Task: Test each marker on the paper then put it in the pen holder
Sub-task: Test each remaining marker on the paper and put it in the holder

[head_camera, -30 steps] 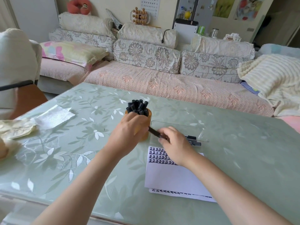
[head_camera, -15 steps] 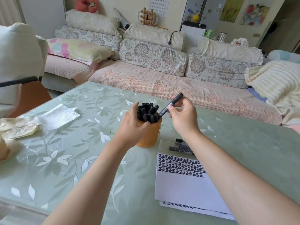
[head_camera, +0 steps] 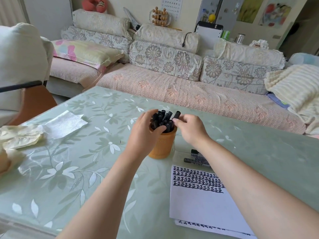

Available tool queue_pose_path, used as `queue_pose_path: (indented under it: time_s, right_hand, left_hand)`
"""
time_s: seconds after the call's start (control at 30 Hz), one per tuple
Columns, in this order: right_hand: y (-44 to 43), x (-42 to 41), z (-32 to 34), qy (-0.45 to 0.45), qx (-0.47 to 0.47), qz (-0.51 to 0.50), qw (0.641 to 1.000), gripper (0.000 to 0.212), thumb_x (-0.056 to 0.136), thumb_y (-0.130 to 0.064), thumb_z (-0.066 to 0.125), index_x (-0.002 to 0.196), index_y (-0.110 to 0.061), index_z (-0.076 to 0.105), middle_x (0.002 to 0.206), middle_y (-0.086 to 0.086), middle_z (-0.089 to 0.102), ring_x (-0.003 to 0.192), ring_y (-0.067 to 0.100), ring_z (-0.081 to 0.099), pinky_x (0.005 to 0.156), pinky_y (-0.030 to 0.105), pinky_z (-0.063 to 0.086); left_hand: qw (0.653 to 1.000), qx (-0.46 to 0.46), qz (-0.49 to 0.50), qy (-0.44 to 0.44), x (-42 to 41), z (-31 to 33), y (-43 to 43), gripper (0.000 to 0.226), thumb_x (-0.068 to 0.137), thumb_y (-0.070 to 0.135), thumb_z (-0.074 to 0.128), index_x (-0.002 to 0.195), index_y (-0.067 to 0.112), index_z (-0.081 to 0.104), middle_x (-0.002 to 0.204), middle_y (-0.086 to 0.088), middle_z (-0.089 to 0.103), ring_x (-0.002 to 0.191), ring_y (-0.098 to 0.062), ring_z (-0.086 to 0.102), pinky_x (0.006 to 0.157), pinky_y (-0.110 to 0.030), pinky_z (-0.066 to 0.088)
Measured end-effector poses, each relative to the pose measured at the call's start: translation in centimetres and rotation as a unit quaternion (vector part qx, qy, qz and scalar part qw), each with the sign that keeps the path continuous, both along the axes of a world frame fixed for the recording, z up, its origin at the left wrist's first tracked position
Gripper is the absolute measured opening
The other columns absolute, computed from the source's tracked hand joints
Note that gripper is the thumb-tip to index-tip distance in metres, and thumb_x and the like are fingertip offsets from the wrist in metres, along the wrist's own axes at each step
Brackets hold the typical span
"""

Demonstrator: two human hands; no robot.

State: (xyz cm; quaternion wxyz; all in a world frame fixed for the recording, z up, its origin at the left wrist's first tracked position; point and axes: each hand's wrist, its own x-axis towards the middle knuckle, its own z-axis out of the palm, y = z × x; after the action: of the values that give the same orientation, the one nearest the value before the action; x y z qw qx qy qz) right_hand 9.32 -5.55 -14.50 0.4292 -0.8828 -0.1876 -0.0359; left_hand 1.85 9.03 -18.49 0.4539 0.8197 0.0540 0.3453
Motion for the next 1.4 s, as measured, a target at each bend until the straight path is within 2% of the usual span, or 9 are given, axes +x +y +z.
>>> queue_pose_path:
  time_s: [0.13,0.2,0.33,0.6,0.77,0.9,1.03,1.23,1.4]
  right_hand:
    - [0.5,1.3,-0.3,0.001,-0.124,0.007,0.992,0.02,0.089,-0.035,0.065,0.074,-0.022,0.067,0.087,0.004,0.068,0.088,0.026,0.062,0.076,0.035,0.047]
    - [0.8,1.3,-0.3,-0.001,-0.127,0.014,0.992,0.011,0.09,-0.026,0.063,0.098,-0.02,0.069,0.104,0.003,0.066,0.096,0.024,0.061,0.077,0.031,0.046]
    - [1.0,0.8,-0.6,0.007,-0.049,0.05,0.998,0.054,0.095,-0.008,0.046,0.146,-0.028,0.043,0.133,-0.003,0.056,0.123,0.017,0.052,0.102,0.027,0.04]
    - [0.5,0.8,-1.0,0.076,-0.071,0.146,0.984,0.078,0.089,-0.002,0.033,0.15,-0.049,0.02,0.159,-0.005,0.03,0.145,0.014,0.029,0.117,0.035,0.029]
    - [-2.9,0.5,-1.1,0.041,-0.112,0.1,0.988,0.057,0.1,-0.012,0.046,0.151,-0.031,0.031,0.151,-0.004,0.042,0.137,0.016,0.042,0.111,0.032,0.035]
    - [-6.7,0.4,-1.6,0.045,-0.154,0.084,0.983,0.039,0.099,-0.01,0.046,0.133,-0.024,0.057,0.126,-0.007,0.063,0.119,0.012,0.056,0.098,0.023,0.039]
    - [-9.4,0.3,-2.2,0.031,-0.241,0.074,0.967,0.026,0.096,-0.017,0.056,0.115,-0.026,0.07,0.115,-0.009,0.07,0.108,0.011,0.062,0.092,0.023,0.044]
    - [-8.9,1.5,-1.8,0.039,-0.332,0.126,0.934,0.018,0.091,-0.026,0.067,0.107,-0.028,0.075,0.107,-0.008,0.07,0.098,0.01,0.063,0.085,0.023,0.046]
    - [-5.9,2.4,-1.2,0.061,-0.403,0.184,0.894,0.017,0.082,-0.03,0.077,0.098,-0.026,0.078,0.087,-0.01,0.075,0.069,-0.004,0.061,0.067,0.019,0.047]
  left_hand:
    - [0.999,-0.013,-0.031,0.021,-0.1,0.0,-0.4,0.074,0.082,0.035,0.072,0.145,0.026,0.034,0.132,0.01,0.04,0.115,0.003,0.039,0.093,-0.013,0.029]
    - [0.997,0.0,-0.053,0.054,0.0,-0.2,-0.4,0.08,0.083,0.031,0.07,0.149,0.027,0.026,0.14,0.005,0.04,0.128,-0.007,0.038,0.1,-0.018,0.028]
    - [0.998,0.028,-0.044,0.048,0.3,-0.2,-0.4,0.064,0.088,0.025,0.064,0.146,0.025,0.035,0.135,0.005,0.052,0.127,-0.013,0.044,0.101,-0.021,0.032]
    - [0.996,0.077,-0.005,0.049,0.3,0.0,-0.4,0.063,0.086,0.03,0.067,0.142,0.021,0.041,0.134,0.003,0.05,0.125,-0.018,0.044,0.1,-0.026,0.033]
    - [0.984,0.142,0.081,-0.074,-1.3,1.2,-0.7,0.042,0.081,0.025,0.067,0.122,0.02,0.058,0.12,0.003,0.054,0.107,-0.02,0.047,0.095,-0.027,0.031]
    - [0.985,0.136,0.005,-0.109,-3.1,1.4,-2.0,0.018,0.085,0.02,0.061,0.103,0.02,0.064,0.097,0.009,0.057,0.091,-0.01,0.053,0.081,-0.022,0.041]
    - [0.975,0.182,-0.126,0.01,-3.6,-0.8,-3.5,0.013,0.088,0.029,0.058,0.1,0.026,0.063,0.091,0.014,0.057,0.084,-0.003,0.055,0.072,-0.026,0.049]
    - [0.905,0.297,-0.19,0.239,-3.7,-3.9,-4.6,0.057,0.083,0.062,0.055,0.13,0.031,0.051,0.12,0.008,0.05,0.115,-0.013,0.044,0.098,-0.034,0.041]
    - [0.867,0.347,-0.198,0.298,-3.8,-4.7,-5.0,0.081,0.073,0.072,0.059,0.141,0.033,0.037,0.131,0.009,0.037,0.121,-0.013,0.029,0.107,-0.036,0.031]
